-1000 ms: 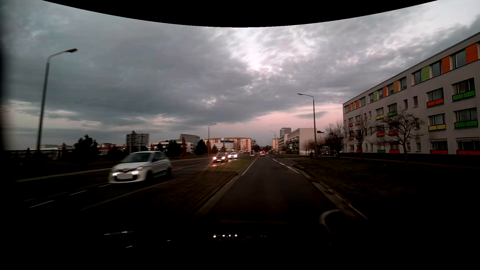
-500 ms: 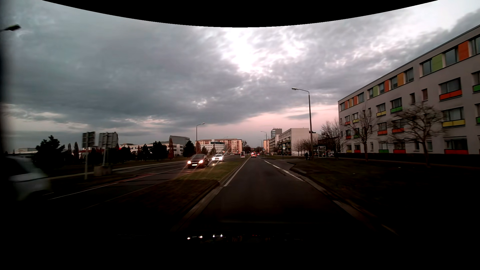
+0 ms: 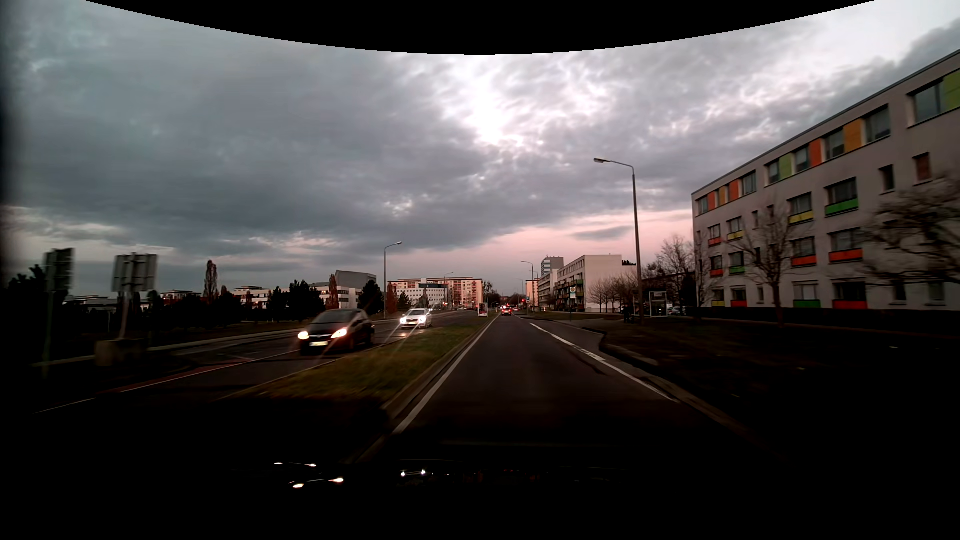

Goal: Follow the waypoints while adhering to traffic rules and regulations

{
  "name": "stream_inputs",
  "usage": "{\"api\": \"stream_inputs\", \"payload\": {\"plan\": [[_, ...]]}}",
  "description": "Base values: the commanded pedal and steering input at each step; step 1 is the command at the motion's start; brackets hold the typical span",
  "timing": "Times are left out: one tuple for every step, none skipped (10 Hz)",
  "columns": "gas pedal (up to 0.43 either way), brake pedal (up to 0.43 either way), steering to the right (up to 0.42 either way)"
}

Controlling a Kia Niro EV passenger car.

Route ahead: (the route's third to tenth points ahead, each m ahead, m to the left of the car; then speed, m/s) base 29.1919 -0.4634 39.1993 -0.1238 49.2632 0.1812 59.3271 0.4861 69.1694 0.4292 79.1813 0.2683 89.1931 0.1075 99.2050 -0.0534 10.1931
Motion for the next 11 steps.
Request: {"api": "stream_inputs", "payload": {"plan": [[0.319, 0.0, 0.001], [0.319, 0.0, 0.0], [0.319, 0.0, 0.001], [0.319, 0.0, 0.001], [0.319, 0.0, 0.001], [0.319, 0.0, 0.001], [0.319, 0.0, 0.001], [0.319, 0.0, 0.0], [0.311, 0.0, 0.001], [0.299, 0.0, 0.001], [0.268, 0.0, 0.001]]}}
